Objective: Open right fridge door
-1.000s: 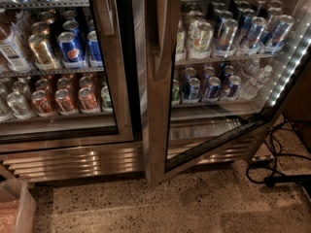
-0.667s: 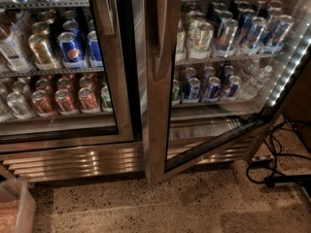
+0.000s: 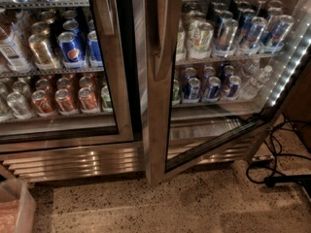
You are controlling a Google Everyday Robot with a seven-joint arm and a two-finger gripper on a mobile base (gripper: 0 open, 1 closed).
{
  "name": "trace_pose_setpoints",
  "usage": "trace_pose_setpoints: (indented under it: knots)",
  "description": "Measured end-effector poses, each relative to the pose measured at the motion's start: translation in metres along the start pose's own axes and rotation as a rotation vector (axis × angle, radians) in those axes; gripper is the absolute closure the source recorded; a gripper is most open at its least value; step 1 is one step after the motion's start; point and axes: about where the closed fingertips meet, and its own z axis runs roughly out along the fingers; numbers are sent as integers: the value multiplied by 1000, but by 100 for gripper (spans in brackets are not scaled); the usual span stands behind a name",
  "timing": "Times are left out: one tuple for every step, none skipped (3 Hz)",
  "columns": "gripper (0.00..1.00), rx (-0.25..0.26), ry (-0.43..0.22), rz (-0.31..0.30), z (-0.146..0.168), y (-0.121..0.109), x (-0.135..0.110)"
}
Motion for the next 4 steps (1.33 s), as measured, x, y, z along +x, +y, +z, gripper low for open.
trace_pose_setpoints:
  knots:
    - [28,0,0,0,0,0,0]
    - [16,0,0,0,0,0,0]
    - [4,0,0,0,0,0,0]
    - [0,0,0,0,0,0,0]
